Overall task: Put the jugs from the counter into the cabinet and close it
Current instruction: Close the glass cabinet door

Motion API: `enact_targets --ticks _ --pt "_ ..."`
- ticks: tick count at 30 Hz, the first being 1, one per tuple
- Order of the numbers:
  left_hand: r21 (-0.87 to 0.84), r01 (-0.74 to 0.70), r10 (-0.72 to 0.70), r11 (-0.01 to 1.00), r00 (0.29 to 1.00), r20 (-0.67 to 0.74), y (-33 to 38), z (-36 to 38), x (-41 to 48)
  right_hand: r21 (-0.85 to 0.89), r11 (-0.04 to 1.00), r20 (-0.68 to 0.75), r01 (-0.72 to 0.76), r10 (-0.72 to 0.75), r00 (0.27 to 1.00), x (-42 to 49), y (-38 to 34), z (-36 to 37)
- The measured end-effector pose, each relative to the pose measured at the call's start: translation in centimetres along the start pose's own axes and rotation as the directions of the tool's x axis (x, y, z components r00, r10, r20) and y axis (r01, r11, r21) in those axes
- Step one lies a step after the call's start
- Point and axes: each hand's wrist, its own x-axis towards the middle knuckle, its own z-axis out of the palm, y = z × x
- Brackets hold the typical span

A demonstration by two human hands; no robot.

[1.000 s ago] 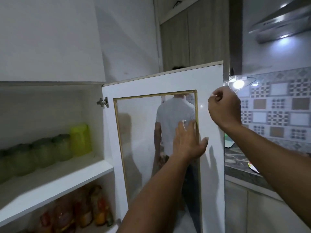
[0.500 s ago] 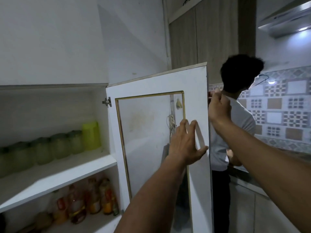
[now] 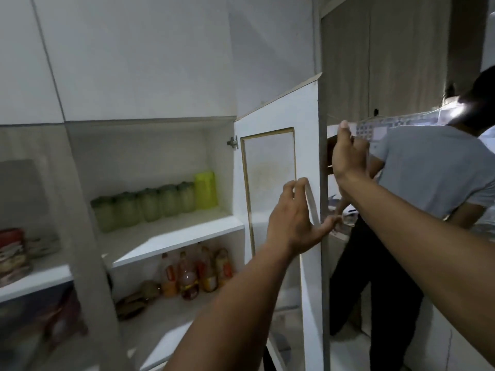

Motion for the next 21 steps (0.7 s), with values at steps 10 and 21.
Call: enact_targets --ticks 10,21 --pt "0.042 0.460 -0.450 0.887 0.881 -0.145 -11.5 -17.0 -8.5 0.004 0.968 0.544 0.250 -0.212 0.812 -14.8 -5.5 13.8" --pt "0.027 0.616 -0.589 0.787 0.765 -0.260 -30.0 -24.2 -10.4 0.012 0.723 0.859 0.691 -0.361 0.363 -19.6 -0.1 32.9"
